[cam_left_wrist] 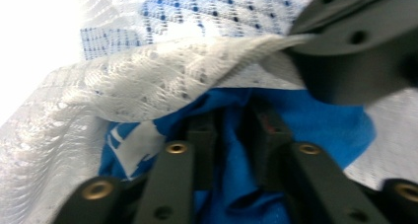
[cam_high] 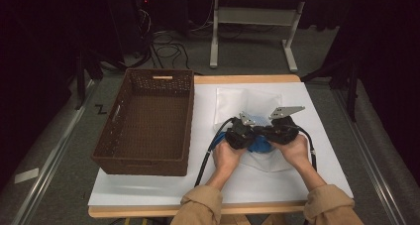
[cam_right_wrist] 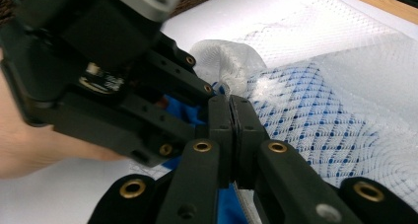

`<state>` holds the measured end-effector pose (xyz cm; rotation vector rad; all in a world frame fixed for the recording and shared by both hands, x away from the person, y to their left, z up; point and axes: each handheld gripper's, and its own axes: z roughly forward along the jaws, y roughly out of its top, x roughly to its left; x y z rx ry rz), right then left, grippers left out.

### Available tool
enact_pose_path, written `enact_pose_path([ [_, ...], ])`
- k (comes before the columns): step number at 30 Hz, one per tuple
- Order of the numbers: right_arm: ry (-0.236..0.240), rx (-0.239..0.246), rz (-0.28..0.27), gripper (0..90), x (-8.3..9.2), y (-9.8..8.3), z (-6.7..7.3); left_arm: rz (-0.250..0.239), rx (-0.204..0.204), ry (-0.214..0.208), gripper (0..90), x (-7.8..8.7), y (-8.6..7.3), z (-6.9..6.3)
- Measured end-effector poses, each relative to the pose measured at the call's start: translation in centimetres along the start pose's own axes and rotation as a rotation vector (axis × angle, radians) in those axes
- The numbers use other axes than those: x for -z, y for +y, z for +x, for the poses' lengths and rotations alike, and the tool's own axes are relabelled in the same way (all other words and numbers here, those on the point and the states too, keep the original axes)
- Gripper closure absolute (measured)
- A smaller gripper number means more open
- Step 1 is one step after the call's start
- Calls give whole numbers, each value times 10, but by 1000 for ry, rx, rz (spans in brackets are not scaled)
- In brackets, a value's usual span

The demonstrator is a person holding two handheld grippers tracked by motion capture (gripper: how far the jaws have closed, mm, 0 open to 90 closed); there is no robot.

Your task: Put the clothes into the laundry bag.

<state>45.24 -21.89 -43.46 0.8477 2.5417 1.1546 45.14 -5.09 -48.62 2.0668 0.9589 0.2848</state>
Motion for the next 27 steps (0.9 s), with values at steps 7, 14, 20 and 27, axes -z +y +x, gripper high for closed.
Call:
enact_pose_path([
  [7, 1, 0, -6, 898, 0, 0, 0, 26, -59, 20, 443, 23, -2, -9],
  [14, -5, -7, -12, 898, 0, 0, 0, 45, -63, 47, 391, 47, -6, -6],
  [20, -5, -2, -6, 898, 2, 0, -1, 87, -18, 78, 371, 51, -14, 3],
  [27, -7, 0, -9, 898, 1, 0, 0, 164, 74, 90, 369, 32, -28, 20],
])
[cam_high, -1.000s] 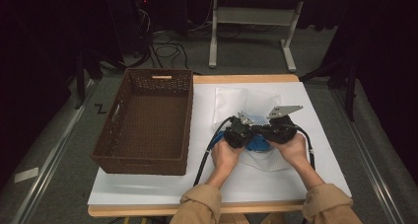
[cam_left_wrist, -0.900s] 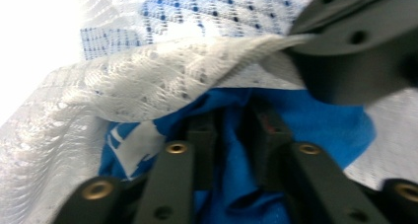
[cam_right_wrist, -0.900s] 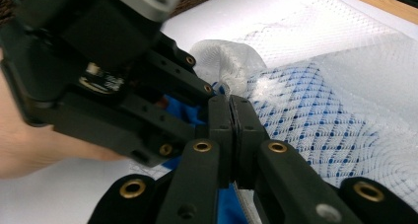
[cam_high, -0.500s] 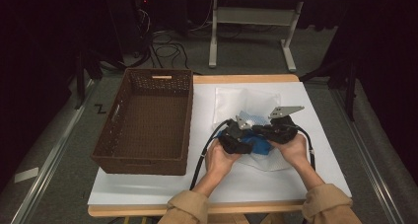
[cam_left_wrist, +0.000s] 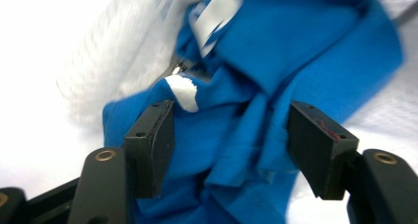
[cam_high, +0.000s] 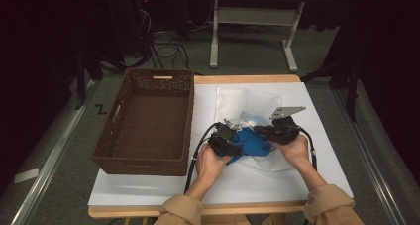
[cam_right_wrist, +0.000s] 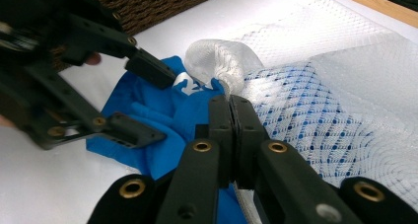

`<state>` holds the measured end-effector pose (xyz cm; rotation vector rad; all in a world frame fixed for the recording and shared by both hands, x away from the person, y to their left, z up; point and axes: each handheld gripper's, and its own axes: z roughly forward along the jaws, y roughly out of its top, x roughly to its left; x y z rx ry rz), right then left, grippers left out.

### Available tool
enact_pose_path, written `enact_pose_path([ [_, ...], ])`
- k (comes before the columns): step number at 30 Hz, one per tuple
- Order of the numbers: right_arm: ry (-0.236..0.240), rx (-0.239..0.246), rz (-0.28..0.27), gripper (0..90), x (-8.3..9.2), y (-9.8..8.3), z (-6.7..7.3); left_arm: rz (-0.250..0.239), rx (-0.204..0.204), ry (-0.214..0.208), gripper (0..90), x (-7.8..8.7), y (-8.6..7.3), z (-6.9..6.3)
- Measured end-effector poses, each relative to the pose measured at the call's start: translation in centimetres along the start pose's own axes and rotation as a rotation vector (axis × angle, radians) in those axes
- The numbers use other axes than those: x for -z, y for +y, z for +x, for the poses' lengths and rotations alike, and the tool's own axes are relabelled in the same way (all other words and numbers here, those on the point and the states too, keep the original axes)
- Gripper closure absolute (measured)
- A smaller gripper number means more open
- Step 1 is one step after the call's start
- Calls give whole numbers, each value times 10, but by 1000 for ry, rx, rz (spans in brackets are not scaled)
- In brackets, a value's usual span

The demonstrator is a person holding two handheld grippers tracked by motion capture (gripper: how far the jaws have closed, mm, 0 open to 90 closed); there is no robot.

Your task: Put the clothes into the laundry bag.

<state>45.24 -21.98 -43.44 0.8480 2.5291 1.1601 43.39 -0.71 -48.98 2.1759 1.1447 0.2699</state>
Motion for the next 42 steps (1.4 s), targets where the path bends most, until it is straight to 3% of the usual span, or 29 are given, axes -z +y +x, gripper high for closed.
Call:
enact_pose_path([
  [5, 1, 1, 2, 898, 0, 0, -1, 36, 49, -38, 431, -8, -3, 6],
  [10, 4, 8, 10, 898, -1, 1, 0, 43, 56, -74, 685, -6, -3, 9],
  [12, 2, 3, 5, 898, -1, 1, 1, 42, 50, -82, 785, -5, -3, 8],
  [16, 3, 6, 5, 898, -1, 3, 1, 16, 11, -106, 835, 0, -1, 4],
  [19, 4, 9, -1, 899, 0, 4, 1, -31, -14, -155, 841, 5, 1, 2],
  [22, 7, 11, -11, 899, 1, 6, 3, -76, -14, -196, 842, 7, 6, -1],
  [26, 13, 20, -9, 899, 2, 9, 7, -100, -52, -190, 842, 7, 24, -9],
  [29, 21, 23, -13, 898, 3, 10, 9, -145, -63, -162, 842, 4, 34, -13],
  [31, 21, 21, -17, 899, 3, 8, 8, -162, -106, -83, 837, -1, 36, -15],
  [32, 19, 16, -15, 898, 2, 7, 7, -158, -105, -61, 831, -7, 37, -14],
  [34, 18, 4, -6, 898, 0, 5, 5, -132, -78, -56, 815, -19, 36, -12],
  [37, 19, -2, 12, 898, -3, 0, 3, -113, -77, -56, 728, -26, 33, -12],
  [42, 16, -9, 3, 898, -1, -2, 0, -101, -104, -40, 538, -13, 28, -12],
])
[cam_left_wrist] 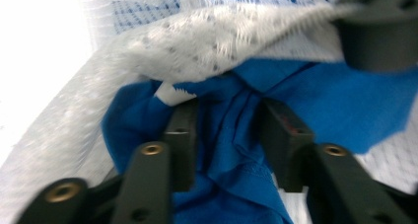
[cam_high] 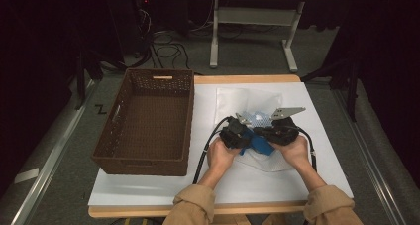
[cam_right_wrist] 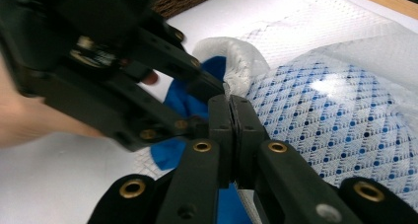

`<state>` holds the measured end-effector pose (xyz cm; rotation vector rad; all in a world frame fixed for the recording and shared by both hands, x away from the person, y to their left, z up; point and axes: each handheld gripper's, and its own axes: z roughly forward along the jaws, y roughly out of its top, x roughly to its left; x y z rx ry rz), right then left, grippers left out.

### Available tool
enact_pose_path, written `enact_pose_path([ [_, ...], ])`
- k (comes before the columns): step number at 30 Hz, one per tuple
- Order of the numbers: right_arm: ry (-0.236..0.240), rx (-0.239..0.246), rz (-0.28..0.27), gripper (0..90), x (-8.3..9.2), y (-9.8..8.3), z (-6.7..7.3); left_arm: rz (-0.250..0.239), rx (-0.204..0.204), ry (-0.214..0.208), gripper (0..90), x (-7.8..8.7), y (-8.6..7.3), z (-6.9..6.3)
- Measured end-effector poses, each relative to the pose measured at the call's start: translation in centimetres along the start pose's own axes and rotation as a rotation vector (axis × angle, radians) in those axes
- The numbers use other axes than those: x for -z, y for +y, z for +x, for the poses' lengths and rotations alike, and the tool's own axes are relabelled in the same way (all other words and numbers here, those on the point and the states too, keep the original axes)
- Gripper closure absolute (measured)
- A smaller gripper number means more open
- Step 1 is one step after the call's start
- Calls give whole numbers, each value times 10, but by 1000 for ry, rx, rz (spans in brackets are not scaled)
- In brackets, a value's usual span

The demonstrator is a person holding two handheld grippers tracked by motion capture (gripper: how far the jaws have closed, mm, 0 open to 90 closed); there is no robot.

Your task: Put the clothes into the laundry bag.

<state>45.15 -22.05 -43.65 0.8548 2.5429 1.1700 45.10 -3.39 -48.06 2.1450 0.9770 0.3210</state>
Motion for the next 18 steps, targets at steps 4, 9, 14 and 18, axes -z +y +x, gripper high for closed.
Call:
enact_pose_path([
  [4, -2, 0, -6, 898, 0, 0, 0, 7, 35, 11, 454, 14, -2, 3],
  [9, 1, 2, -10, 897, -2, -2, 0, 38, 36, 8, 430, 20, -8, 1],
  [14, -4, 8, 0, 897, -2, -1, 0, 86, 35, 55, 424, 17, -16, 2],
  [18, -3, 2, -9, 896, -2, -1, 1, 113, 87, 77, 406, 6, -22, 10],
])
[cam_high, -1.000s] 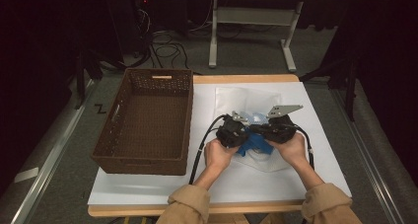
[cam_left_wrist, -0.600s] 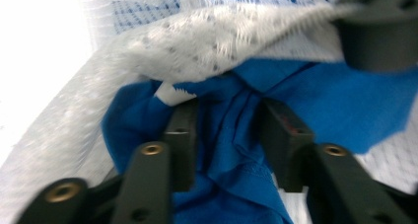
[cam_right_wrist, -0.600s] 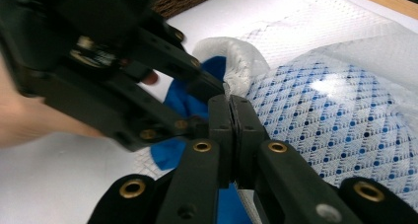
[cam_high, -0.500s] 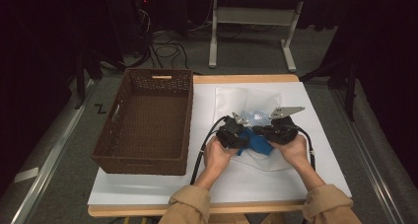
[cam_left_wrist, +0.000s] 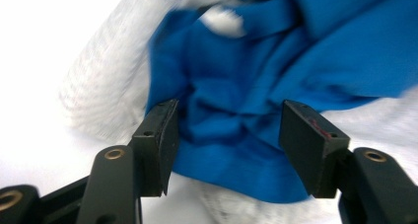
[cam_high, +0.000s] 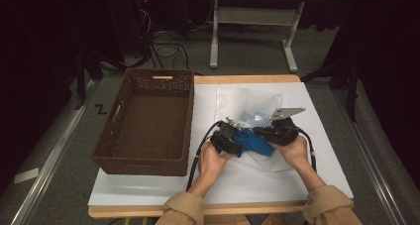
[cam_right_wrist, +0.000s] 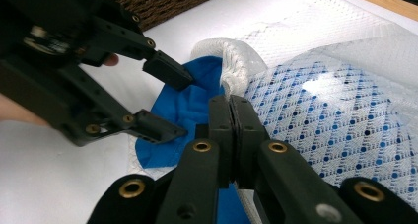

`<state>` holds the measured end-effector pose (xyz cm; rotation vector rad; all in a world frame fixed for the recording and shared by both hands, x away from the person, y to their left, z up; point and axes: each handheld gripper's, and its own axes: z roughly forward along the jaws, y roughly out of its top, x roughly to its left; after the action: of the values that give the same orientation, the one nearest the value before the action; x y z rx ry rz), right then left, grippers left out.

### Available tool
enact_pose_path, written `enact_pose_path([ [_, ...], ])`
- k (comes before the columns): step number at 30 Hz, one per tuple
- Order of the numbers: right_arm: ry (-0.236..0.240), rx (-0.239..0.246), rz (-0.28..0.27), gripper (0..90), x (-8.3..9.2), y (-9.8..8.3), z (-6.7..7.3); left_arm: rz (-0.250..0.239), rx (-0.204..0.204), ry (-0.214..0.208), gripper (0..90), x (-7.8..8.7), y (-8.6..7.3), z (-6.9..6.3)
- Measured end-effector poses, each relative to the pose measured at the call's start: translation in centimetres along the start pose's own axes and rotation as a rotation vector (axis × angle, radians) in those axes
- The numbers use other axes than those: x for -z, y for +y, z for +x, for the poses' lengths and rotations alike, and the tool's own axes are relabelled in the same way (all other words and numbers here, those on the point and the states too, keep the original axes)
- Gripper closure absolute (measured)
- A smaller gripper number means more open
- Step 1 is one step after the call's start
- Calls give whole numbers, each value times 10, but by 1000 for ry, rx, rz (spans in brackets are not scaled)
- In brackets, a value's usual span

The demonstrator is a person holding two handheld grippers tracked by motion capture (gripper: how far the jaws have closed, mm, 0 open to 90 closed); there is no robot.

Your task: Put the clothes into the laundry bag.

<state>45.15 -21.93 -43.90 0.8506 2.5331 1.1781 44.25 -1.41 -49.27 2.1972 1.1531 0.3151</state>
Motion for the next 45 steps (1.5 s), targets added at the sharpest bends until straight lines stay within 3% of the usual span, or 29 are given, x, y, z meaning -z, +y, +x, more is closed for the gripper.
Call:
enact_pose_path([
  [5, 0, -1, 9, 895, 0, 0, 0, 15, 18, 10, 416, -9, -3, 3],
  [8, 1, -1, 9, 896, -1, 0, 0, 13, -31, 58, 563, -10, -3, 3],
  [12, -2, 13, 22, 895, -4, 0, 0, 19, -48, 71, 761, -8, -3, 5],
  [16, -1, 6, 17, 896, -6, 2, -1, 25, -61, 48, 857, -5, -3, 6],
  [22, -4, 16, 5, 896, 1, 6, 1, -66, -87, -61, 863, 10, -1, -1],
  [29, 6, 24, -17, 896, 5, 11, 4, -90, -140, -103, 856, 20, 8, -15],
  [33, 5, 24, -13, 896, 5, 10, 4, -73, -148, -93, 829, 22, 7, -16],
  [36, 7, 22, -15, 896, 4, 10, 4, -74, -118, -97, 800, 22, 7, -13],
  [39, 7, 25, -14, 896, 4, 10, 4, -61, -89, -98, 690, 22, 8, -11],
  [43, 8, 23, -13, 896, 4, 10, 4, -50, -106, -75, 735, 20, 8, -10],
  [45, 10, 24, -12, 896, 3, 10, 4, -56, -85, -80, 748, 19, 8, -8],
])
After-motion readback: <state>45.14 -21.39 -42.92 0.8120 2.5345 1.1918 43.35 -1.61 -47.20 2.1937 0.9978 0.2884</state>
